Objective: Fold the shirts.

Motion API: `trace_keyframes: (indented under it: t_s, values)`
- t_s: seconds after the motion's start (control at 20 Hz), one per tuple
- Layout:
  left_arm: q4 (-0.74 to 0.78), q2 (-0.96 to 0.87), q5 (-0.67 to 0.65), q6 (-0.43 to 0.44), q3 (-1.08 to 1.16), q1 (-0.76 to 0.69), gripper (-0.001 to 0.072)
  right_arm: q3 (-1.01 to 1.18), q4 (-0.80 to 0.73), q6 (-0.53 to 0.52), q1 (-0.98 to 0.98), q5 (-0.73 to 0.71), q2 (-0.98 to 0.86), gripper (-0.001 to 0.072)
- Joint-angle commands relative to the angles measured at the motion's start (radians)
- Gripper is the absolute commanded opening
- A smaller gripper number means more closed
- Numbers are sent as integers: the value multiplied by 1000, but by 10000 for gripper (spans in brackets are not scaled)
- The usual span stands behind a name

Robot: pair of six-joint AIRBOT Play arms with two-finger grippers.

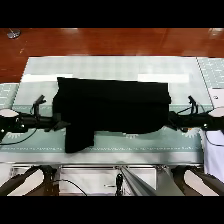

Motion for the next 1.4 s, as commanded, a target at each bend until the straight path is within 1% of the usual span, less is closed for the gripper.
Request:
trace_keyframes:
  t_s: [0.0, 0.05, 0.1, 0.2, 0.3, 0.4, 0.45, 0.6, 0.8, 0.95, 1.0, 1.05, 1.1, 1.15, 1.2, 1.25, 1.3, 1.35]
  values:
    - [1, 0, -37, -5, 144, 45, 24, 166, -20, -4, -24, 84, -6, 21]
    - [5, -6, -17, -13, 193, 48, 24, 209, -18, 6, -23, 84, -6, 21]
    - [17, -27, 9, -55, 238, 43, 24, 247, 10, 13, -22, 69, -6, 21]
    - [21, -108, 32, -112, 346, 8, 24, 281, 58, 14, -8, -14, -15, 21]
    - [21, -205, 32, -133, 460, -48, 24, 306, 82, 22, 0, -40, -74, 21]
    - [21, -309, 49, -167, 582, -102, 24, 326, 118, 2, 14, -64, -145, 21]
    - [22, -360, 68, -190, 640, -123, 24, 336, 150, -24, 29, -89, -179, 21]
    - [22, -509, 89, -283, 807, -140, 24, 409, 156, -18, 43, -134, -285, 21]
    - [21, -663, 56, -315, 952, -142, 24, 538, 166, -5, 47, -135, -434, 21]
    - [21, -719, 55, -314, 989, -153, 26, 616, 169, 19, 48, -153, -520, 24]
    - [21, -729, 55, -314, 989, -163, 143, 628, 180, 19, 48, -171, -541, 225]
    - [21, -736, 46, -314, 989, -173, 558, 631, 215, -5, 47, -182, -557, 639]
    - [29, -737, 18, -298, 990, -178, 706, 631, 247, -40, 47, -169, -563, 629]
    - [51, -736, -24, -272, 1006, -172, 704, 632, 251, -41, 38, -155, -560, 629]
    - [110, -735, -79, -306, 1043, -152, 703, 642, 249, -42, 15, -128, -552, 628]
    - [207, -728, -146, -357, 1086, -122, 702, 653, 241, -42, -19, -94, -542, 628]
    - [367, -713, -212, -436, 1120, -91, 701, 663, 222, -42, -60, -59, -527, 628]
    - [583, -680, -268, -528, 1128, -60, 702, 665, 187, -41, -105, -29, -511, 628]
